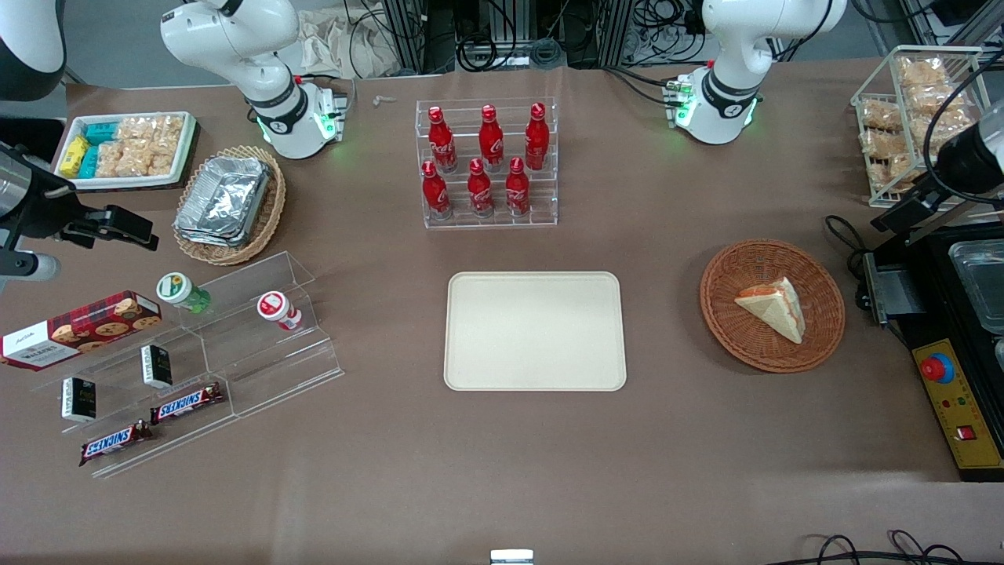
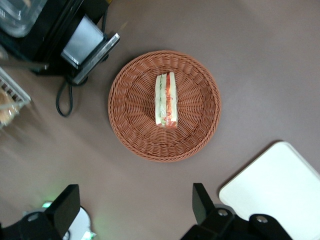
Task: Place sandwich from basket to tray
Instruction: 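Move the left gripper over the wicker basket holding the sandwich, then lower the open left gripper around the wrapped sandwich in the basket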
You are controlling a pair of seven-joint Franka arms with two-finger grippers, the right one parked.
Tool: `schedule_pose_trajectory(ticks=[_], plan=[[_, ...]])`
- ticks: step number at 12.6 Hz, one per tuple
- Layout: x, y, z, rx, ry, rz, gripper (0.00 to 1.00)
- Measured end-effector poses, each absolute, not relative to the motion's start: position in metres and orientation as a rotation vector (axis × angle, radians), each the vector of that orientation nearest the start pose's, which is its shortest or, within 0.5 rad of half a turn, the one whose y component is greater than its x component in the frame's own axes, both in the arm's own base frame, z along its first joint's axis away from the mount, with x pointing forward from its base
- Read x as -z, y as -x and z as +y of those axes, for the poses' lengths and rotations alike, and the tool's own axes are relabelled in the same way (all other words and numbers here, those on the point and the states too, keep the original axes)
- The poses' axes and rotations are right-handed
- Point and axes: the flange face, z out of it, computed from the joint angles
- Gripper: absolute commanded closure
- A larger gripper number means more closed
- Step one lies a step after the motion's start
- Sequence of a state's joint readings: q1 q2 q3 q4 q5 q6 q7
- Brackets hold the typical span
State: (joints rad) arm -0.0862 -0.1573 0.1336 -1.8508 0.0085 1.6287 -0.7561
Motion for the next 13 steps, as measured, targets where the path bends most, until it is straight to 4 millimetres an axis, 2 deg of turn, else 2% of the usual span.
schedule_pose_trajectory(ticks=[2,5,7,11,13], plan=[[-0.559,-0.503,0.017,-0.096,2.84,-1.305,0.0],[-0.517,-0.505,0.008,-0.084,2.808,-1.367,0.0],[-0.48,-0.511,0.007,-0.117,2.78,-1.387,0.0],[-0.397,-0.536,0.005,-0.21,2.717,-1.39,0.0],[-0.366,-0.543,0.005,-0.215,2.701,-1.402,0.0]])
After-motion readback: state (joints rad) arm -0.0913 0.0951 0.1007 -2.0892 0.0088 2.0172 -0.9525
